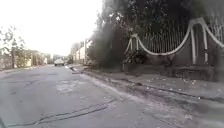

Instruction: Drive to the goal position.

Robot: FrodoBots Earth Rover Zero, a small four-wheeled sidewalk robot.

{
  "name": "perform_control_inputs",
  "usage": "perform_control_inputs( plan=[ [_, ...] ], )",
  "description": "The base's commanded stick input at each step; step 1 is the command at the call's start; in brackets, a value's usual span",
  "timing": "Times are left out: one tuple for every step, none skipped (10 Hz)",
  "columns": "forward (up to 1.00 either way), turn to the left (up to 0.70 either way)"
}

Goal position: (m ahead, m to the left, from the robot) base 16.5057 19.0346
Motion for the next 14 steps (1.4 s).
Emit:
perform_control_inputs(
  plan=[
    [0.00,0.00],
    [0.00,0.00],
    [0.00,0.09],
    [0.00,0.55],
    [0.00,1.00],
    [0.00,1.00],
    [0.00,1.00],
    [0.00,1.00],
    [0.00,1.00],
    [0.57,0.68],
    [1.00,0.44],
    [1.00,0.44],
    [1.00,0.44],
    [1.00,0.44]
  ],
)
